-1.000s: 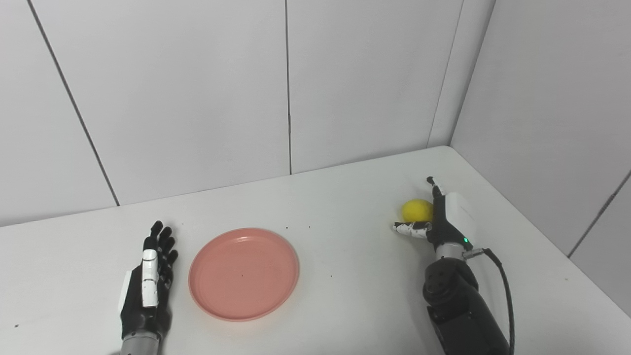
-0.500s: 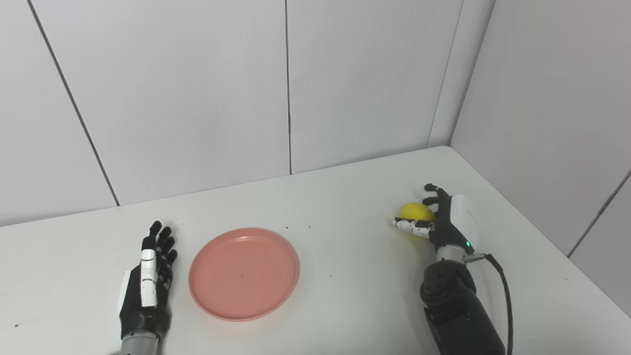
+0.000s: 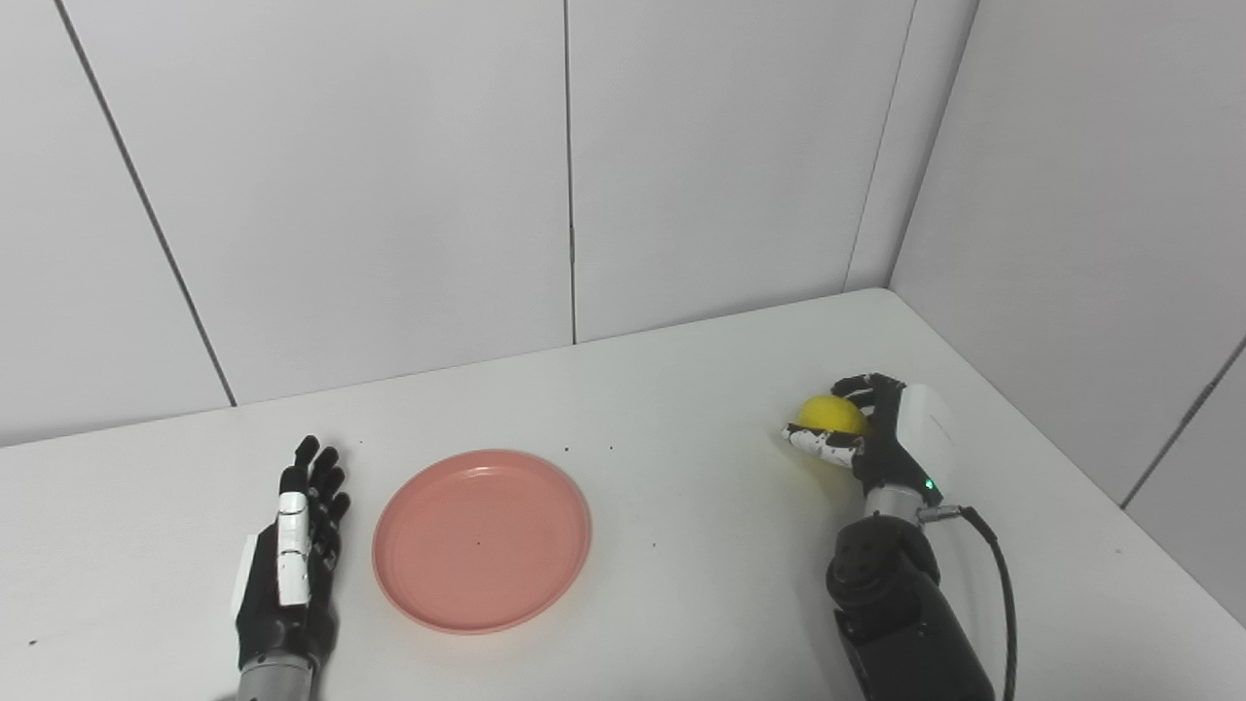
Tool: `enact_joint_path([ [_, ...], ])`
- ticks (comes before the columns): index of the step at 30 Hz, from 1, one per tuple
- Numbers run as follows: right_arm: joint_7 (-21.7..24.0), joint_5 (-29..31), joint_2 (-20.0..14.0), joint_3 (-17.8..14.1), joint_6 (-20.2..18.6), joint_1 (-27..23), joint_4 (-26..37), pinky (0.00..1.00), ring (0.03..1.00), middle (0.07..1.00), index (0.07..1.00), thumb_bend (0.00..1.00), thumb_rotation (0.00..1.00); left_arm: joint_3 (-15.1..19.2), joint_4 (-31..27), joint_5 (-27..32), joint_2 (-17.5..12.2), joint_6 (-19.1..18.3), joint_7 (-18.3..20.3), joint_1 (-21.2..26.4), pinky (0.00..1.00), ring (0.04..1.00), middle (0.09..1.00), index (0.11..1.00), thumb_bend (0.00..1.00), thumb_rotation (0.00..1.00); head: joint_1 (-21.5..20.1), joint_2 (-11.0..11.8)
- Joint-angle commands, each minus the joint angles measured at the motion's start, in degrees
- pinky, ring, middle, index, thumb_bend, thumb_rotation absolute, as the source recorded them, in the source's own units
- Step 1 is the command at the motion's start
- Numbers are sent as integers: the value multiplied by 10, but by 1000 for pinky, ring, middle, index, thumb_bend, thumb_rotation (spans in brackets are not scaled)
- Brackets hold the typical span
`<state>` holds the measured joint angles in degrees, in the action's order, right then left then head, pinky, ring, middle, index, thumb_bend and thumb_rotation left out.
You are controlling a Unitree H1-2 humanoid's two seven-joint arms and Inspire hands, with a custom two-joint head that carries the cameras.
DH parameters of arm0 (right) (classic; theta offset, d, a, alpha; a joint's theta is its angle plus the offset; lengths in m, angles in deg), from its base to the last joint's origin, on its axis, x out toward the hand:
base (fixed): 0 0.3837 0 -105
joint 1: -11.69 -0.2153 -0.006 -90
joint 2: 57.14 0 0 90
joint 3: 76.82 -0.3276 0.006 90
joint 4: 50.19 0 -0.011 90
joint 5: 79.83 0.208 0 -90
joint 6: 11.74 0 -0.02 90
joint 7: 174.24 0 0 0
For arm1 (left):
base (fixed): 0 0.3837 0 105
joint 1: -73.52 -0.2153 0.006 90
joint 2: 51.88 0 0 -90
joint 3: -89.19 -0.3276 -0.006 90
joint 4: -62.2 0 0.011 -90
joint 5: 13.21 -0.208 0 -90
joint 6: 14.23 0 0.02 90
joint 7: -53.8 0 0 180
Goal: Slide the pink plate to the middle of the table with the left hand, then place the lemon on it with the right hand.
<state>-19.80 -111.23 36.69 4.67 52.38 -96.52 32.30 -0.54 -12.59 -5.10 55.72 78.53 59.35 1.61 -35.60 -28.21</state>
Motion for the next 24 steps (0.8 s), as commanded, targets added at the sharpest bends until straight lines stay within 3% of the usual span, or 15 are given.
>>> enact_joint_path([
  [1, -18, -5, -5, -2, 16, -14, 20, 233, 378, 487, 512, 514, 0, -2, 7, 1, 2, -5, 2, -7, 1000, 990, 979, 990, 602, 1000, 1, -1],
  [7, -30, -4, 3, 1, 39, -12, 41, 263, 403, 537, 469, 512, 0, -5, 8, -4, 2, -4, 2, -7, 1000, 988, 976, 987, 612, 1000, 15, -4],
  [10, -31, -6, 9, 5, 51, -9, 70, 290, 415, 543, 450, 510, 0, -9, 9, -5, 4, -5, 3, -9, 1000, 987, 975, 990, 645, 1000, 43, -10],
  [15, -13, 5, 16, 18, 77, 3, 123, 231, 390, 517, 487, 509, 0, -18, 1, -16, 15, 0, -5, -17, 1000, 982, 974, 988, 669, 1000, 107, -25],
  [20, 6, 9, 23, 49, 100, 11, 153, 180, 443, 424, 517, 511, 0, -27, 2, -31, 27, 8, -18, -19, 1000, 975, 969, 983, 676, 1000, 152, -28],
  [24, 12, 5, 32, 79, 129, 14, 155, 201, 340, 452, 549, 500, 0, -30, 11, -55, 35, 23, -39, -18, 999, 955, 955, 968, 655, 1000, 179, -30],
])
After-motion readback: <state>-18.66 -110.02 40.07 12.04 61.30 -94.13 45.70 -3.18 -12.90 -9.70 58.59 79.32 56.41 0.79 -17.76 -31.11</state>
